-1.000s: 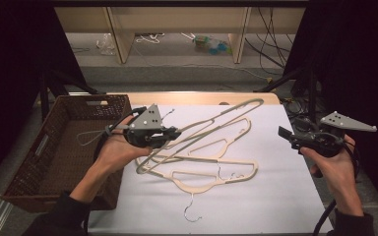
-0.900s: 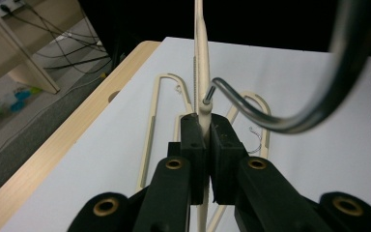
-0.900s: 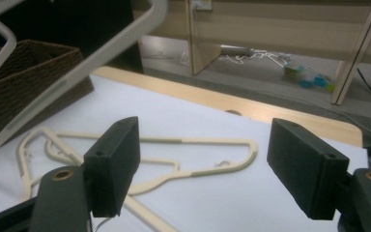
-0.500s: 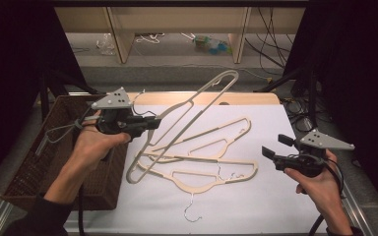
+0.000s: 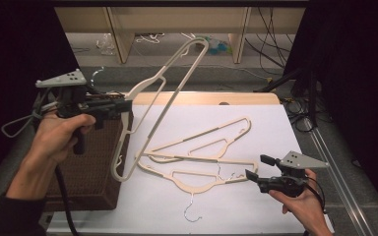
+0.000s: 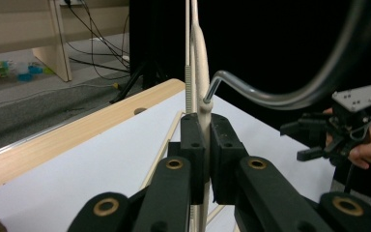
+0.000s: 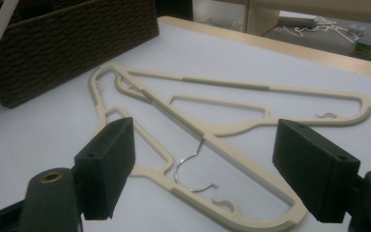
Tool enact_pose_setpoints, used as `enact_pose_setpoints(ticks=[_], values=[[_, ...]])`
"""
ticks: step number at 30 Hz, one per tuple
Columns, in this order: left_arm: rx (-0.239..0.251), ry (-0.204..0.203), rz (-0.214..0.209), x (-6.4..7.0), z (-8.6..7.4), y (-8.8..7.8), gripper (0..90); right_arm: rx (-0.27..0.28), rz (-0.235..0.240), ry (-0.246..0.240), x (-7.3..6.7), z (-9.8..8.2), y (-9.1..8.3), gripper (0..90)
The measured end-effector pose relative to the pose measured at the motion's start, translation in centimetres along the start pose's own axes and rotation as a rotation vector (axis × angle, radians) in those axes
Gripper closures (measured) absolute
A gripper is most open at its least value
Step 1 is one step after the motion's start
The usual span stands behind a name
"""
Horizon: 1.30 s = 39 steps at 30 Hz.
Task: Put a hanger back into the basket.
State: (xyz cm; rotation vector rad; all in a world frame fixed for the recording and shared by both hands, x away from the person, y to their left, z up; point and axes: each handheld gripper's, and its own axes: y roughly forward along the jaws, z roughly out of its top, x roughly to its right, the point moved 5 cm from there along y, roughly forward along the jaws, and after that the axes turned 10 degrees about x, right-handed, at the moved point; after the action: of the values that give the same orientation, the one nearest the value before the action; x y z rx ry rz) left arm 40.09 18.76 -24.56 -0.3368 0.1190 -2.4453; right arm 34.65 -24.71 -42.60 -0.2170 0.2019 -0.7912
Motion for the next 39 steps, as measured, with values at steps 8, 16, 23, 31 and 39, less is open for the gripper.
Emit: enact_pose_setpoints(ticks=[8,16,23,31,39], values=[[0.021,-0.025,0.068,-2.3,1.6,-3.6,85.8,-0.024,0.013,0.001,-0.5,-0.4,0.2,23.9],[-0.002,-0.044,0.130,-5.5,1.1,-7.5,85.8,-0.040,0.011,-0.025,-0.5,-0.5,0.3,23.7],[-0.031,-0.032,0.166,-8.7,-0.6,-9.6,85.8,-0.041,0.018,-0.024,-0.8,-0.5,0.4,23.5],[-0.074,-0.046,0.181,-11.9,-2.8,-10.5,85.8,-0.044,0.028,-0.019,-0.9,-0.5,0.3,23.3],[-0.107,-0.065,0.175,-14.1,-4.6,-11.4,85.8,-0.043,0.034,-0.029,-0.9,-0.5,0.4,23.4]])
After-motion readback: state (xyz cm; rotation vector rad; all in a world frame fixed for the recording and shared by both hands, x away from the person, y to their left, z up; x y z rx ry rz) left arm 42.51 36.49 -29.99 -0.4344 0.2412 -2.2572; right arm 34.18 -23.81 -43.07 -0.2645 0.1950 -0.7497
